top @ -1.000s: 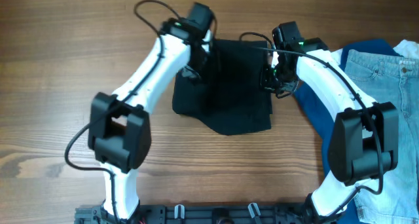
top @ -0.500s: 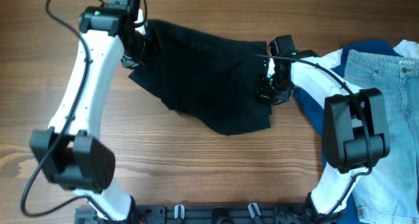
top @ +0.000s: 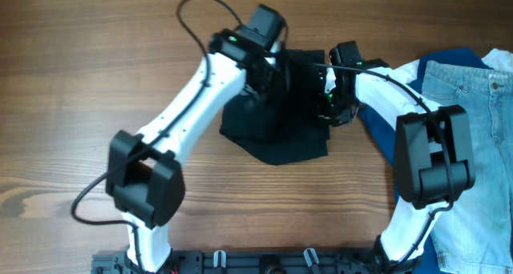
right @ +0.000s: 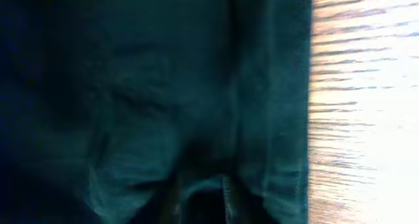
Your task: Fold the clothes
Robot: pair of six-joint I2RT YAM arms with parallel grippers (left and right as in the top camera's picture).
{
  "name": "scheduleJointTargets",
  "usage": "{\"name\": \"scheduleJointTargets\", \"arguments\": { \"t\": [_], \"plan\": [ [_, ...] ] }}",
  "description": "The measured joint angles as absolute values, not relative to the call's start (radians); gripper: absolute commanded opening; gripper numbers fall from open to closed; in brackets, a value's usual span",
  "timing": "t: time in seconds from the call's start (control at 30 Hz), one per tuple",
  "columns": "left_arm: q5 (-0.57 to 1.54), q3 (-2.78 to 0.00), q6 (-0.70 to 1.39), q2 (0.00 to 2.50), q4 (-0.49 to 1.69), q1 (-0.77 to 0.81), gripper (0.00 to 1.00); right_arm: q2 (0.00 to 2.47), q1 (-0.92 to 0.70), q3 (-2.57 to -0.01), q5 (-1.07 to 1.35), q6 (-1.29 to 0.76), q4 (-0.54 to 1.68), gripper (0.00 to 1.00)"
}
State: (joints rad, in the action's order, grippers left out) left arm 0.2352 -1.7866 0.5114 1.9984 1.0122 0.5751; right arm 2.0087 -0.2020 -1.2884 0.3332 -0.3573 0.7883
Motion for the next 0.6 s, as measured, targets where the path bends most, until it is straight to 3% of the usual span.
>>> {"name": "scheduleJointTargets", "arguments": {
  "t": [0.07, 0.17, 0.3, 0.47, 0.6],
  "plan": [
    [0.238, -1.787, 0.523, 2.012, 1.013, 0.596, 0.68, 2.01, -0.206, -1.304, 0.341, -0.354, 0.831, 0.47],
    [0.241, -1.787, 0.527, 2.011, 1.02, 0.565, 0.68, 2.007, -0.194, -1.308, 0.327, -0.343, 0.928, 0.53],
    [0.241, -1.787, 0.508, 1.991, 1.071, 0.469, 0.7, 1.892, -0.132, -1.308, 0.284, -0.342, 0.978, 0.52],
    [0.198, -1.787, 0.445, 1.981, 1.168, 0.383, 0.69, 1.681, -0.094, -1.316, 0.432, -0.15, 0.855, 0.18],
    [0.184, -1.76, 0.379, 1.981, 1.162, 0.378, 0.54, 1.671, -0.177, -1.319, 0.509, -0.08, 0.741, 0.07]
  ]
}}
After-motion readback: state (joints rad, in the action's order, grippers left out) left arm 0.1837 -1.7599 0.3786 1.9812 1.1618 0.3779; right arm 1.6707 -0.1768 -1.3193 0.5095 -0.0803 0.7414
